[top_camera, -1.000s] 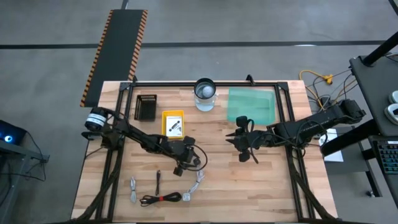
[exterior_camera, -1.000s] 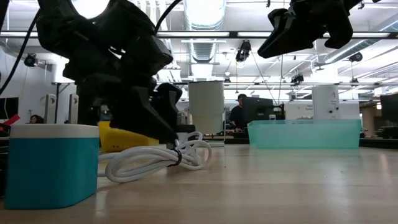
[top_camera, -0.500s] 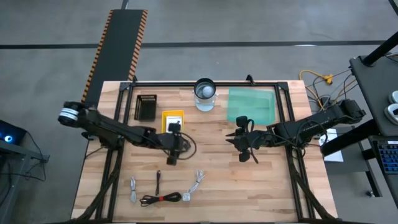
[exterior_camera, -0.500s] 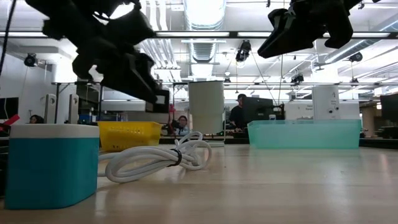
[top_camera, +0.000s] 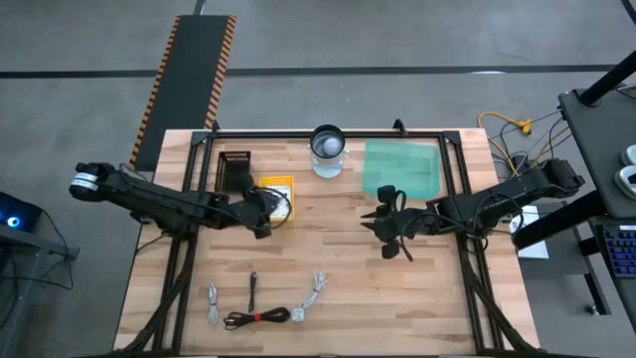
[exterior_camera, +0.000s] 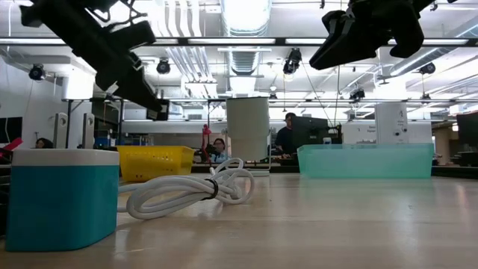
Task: Pick and place items into bin
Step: Put the black charger adapter into the black bin, then put the right white charger adapter into the black bin
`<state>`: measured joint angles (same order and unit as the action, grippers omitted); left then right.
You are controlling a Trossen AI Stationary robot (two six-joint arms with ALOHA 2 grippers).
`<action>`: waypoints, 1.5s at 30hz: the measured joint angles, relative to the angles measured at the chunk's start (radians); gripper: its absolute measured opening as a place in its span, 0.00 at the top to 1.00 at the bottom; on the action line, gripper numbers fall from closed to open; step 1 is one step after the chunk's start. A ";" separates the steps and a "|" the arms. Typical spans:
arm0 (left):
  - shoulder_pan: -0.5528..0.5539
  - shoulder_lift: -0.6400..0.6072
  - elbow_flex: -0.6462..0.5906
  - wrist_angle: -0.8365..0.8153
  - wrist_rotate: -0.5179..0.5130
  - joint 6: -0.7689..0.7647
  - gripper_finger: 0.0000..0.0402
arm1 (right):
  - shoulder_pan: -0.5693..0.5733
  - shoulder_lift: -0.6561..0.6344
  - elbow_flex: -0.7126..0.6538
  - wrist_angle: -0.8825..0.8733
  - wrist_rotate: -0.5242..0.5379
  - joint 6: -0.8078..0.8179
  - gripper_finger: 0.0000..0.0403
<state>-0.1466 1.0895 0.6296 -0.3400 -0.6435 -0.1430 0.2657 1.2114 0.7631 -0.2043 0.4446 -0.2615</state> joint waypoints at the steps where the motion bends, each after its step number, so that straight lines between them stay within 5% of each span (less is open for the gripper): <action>1: 0.004 -0.014 0.000 -0.038 -0.023 -0.024 0.52 | 0.000 0.000 0.000 0.000 0.000 0.000 0.83; 16: 0.160 -0.110 0.000 -0.396 -0.122 -0.447 0.52 | 0.000 0.000 -0.004 0.000 0.000 0.000 0.83; 34: 0.365 -0.063 0.000 -0.447 -0.090 -0.453 0.51 | 0.000 0.000 -0.016 -0.001 0.000 -0.001 0.83; 45: 0.370 -0.034 0.000 -0.446 -0.091 -0.415 0.32 | 0.000 0.000 -0.016 -0.001 0.000 -0.002 0.83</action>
<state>0.2234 1.0559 0.6300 -0.7864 -0.7345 -0.5582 0.2657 1.2114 0.7475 -0.2050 0.4446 -0.2638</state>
